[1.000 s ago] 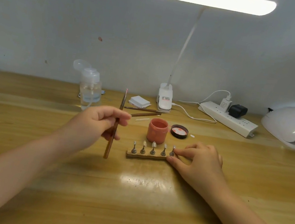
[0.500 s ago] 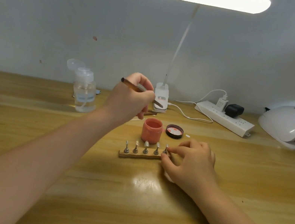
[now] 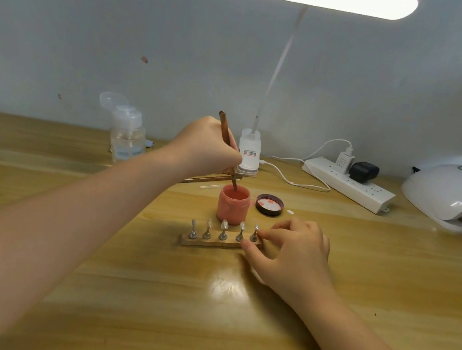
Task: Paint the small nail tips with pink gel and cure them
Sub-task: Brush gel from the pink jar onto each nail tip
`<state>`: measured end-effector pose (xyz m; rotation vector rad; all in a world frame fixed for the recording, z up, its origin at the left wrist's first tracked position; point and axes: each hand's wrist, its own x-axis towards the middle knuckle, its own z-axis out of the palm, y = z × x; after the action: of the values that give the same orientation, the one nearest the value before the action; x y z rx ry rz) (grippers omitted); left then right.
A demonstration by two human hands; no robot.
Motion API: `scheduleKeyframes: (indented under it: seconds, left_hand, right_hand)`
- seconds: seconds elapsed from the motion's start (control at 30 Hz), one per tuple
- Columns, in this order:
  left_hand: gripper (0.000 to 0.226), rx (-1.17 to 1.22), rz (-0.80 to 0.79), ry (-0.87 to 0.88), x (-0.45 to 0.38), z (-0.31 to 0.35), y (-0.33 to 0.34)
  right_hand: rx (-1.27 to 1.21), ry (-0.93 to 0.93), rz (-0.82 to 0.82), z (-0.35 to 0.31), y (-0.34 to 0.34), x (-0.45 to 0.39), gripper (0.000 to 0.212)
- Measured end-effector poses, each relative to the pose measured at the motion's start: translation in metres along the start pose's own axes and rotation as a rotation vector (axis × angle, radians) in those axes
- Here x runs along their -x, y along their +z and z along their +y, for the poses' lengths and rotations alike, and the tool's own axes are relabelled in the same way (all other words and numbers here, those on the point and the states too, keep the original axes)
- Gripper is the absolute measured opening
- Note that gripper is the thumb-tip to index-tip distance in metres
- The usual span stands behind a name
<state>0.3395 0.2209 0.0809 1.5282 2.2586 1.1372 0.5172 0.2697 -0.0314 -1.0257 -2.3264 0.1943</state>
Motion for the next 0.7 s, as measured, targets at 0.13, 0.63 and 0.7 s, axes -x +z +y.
scheduleKeyframes:
  seconds: [0.13,0.63,0.7]
  left_hand:
    - [0.019,-0.038,-0.059,-0.065,-0.003,-0.002,0.008]
    - [0.014,0.259,0.129,-0.225,-0.001,-0.027,0.002]
    - [0.015,0.328,0.147,-0.282,0.000,-0.035,0.001]
  right_hand:
    - [0.006,-0.007,-0.013,0.001,0.001,-0.001,0.043]
    - [0.011,-0.007,-0.041,0.003,0.002,-0.001,0.049]
    - [0.010,0.000,-0.054,0.002,0.001,-0.002,0.052]
